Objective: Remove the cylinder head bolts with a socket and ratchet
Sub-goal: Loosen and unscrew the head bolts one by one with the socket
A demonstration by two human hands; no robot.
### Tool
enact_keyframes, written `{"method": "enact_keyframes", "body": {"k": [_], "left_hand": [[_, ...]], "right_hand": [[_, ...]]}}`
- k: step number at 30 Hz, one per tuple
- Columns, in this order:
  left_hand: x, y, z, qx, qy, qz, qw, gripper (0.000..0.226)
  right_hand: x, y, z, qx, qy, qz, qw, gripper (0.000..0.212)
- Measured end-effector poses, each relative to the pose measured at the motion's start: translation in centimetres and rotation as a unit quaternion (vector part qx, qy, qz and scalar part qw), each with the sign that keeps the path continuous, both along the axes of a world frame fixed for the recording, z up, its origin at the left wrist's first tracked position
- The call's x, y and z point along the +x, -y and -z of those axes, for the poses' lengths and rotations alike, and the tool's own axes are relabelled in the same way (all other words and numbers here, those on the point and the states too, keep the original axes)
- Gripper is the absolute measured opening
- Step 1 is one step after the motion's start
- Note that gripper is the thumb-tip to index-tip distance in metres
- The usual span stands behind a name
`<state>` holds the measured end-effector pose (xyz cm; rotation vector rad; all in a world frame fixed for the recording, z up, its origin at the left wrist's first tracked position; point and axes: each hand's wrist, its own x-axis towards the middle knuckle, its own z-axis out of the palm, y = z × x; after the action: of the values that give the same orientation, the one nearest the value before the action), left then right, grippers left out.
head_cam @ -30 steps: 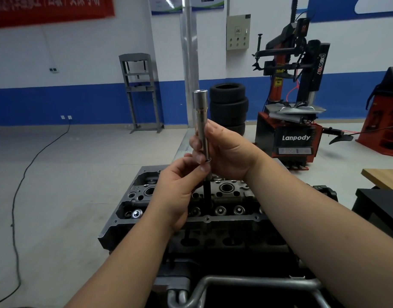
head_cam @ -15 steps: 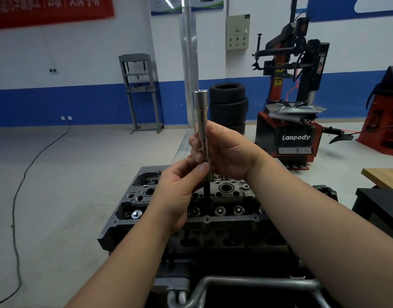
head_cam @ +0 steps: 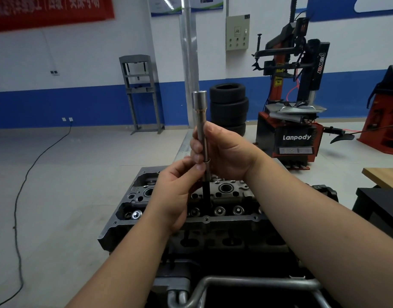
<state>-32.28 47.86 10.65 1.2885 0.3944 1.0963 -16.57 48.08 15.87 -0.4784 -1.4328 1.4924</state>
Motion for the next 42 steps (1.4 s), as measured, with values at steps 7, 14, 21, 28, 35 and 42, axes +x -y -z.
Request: {"method": "enact_keyframes", "body": {"k": [7,14,21,28,35,42], "left_hand": [[-0.07,0.32,-0.13,-0.001,0.001,0.0,1.0,0.02],[0.12,0.13,-0.03,0.0,-0.01,-0.011,1.0,0.014],[-0.15,0.42,-0.18,0.0,-0.006,0.005,1.0,0.018],[0.11,0.21,-0.15,-0.002,-0.01,-0.005,1.0,0.018],[-0.08,0.42,-0.2,0.004,-0.006,0.003,1.0,0.02],[-0.05,0.26,-0.17,0.006,-0.019,0.007,1.0,0.014]], "right_hand": [[0.1,0.33,-0.09,-0.019,-0.005,-0.005,1.0,0.033],[-0.19,0.24,-0.05,-0.005,-0.005,0.002,1.0,0.033],[-0.07,0.5,-0.18,-0.014,-0.018,-0.013,1.0,0.033],[-0.27,0.15,-0.01,-0.009,-0.008,0.017,1.0,0.032],[0.06,0.33,-0.04,-0.012,0.008,0.009,1.0,0.037],[-0.17,0.19,0.04,-0.003,-0.012,-0.008,1.0,0.034]]}}
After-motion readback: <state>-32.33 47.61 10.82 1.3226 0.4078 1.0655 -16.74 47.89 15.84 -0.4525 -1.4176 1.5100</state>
